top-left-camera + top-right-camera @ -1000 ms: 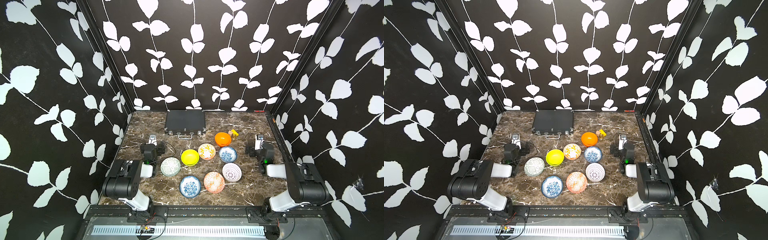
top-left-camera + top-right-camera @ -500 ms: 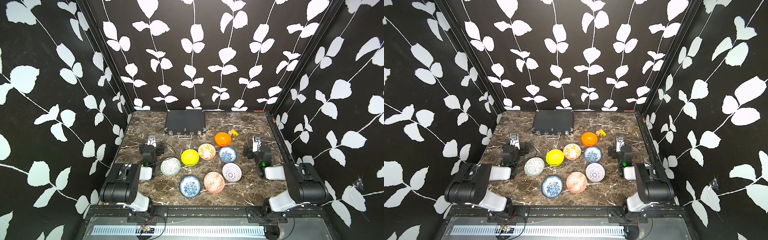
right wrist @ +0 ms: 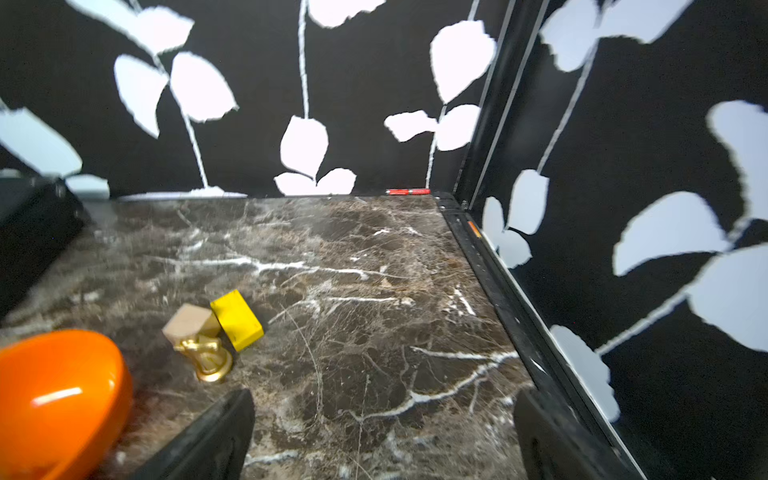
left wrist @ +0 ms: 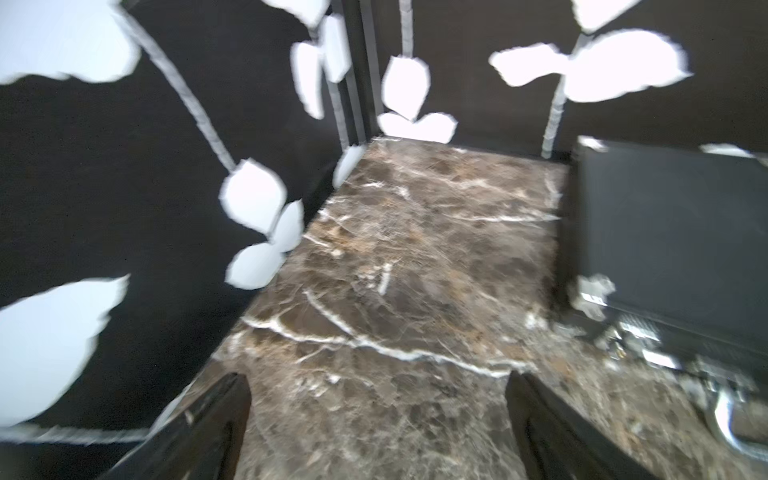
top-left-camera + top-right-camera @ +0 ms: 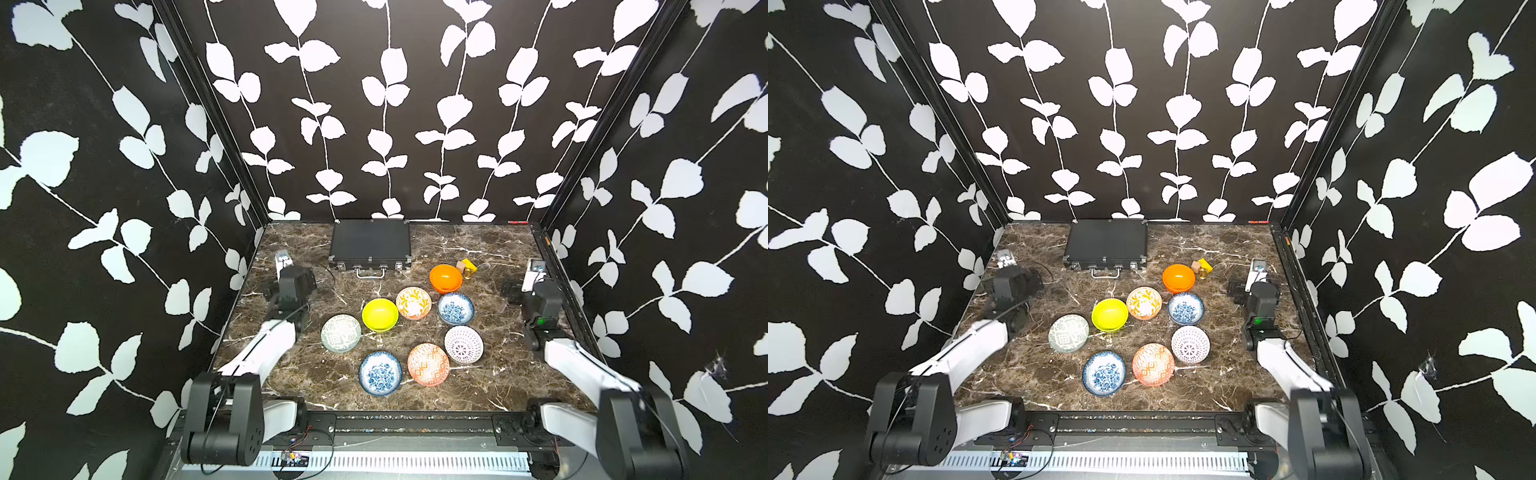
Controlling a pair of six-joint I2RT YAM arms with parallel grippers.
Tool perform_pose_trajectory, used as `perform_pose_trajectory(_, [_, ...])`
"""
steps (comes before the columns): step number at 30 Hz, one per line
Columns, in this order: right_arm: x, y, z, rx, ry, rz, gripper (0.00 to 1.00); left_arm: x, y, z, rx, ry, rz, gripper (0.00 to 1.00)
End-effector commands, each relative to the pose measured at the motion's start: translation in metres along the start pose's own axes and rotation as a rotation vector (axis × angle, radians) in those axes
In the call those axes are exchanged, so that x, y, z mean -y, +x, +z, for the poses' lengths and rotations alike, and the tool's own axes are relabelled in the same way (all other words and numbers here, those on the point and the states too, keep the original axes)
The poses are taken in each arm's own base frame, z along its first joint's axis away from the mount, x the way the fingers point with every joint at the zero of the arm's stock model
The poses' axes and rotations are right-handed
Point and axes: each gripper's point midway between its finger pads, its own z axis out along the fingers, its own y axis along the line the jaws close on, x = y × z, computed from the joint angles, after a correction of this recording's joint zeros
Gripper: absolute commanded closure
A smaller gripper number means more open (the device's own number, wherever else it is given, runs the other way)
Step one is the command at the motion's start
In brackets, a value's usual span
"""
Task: Stack the bowls
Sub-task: Pick up the bowl from the center of the board.
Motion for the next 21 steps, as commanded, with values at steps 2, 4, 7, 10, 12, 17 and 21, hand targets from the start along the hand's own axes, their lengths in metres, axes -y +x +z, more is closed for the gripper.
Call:
perform_pose_trajectory(2, [0.052, 0.008, -0.035, -0.137, 0.295, 0.248, 0.01, -0.041, 0.008, -0.036, -0.197, -0.153, 0.027, 0.01])
perform_pose_trajectory(4, [0.079, 0.018, -0.057, -0.153, 0.446, 0.409, 0.0, -0.047, 0.004, -0.05, -0.23, -0.149, 0.029, 0.01])
perform_pose_trajectory(7, [0.078, 0.021, -0.068, -0.181, 0.355, 0.543, 0.0, -0.041, 0.008, -0.071, -0.314, -0.055, 0.022, 0.01])
perform_pose_trajectory(10, [0.046, 0.011, -0.076, -0.228, 0.136, 0.586, 0.01, -0.019, 0.018, -0.086, -0.379, 0.11, 0.003, 0.01])
perform_pose_trajectory(12, [0.01, 0.008, -0.083, -0.31, -0.057, 0.63, 0.01, -0.016, 0.031, -0.097, -0.447, 0.148, -0.029, 0.01])
perform_pose_trajectory(17, [-0.065, 0.035, -0.101, -0.572, -0.275, 0.645, 0.01, 0.014, 0.058, -0.12, -0.598, 0.329, -0.102, 0.01])
perform_pose_trajectory(21, [-0.085, 0.055, -0.118, -0.695, -0.277, 0.53, 0.01, 0.021, 0.073, -0.141, -0.623, 0.353, -0.132, 0.01])
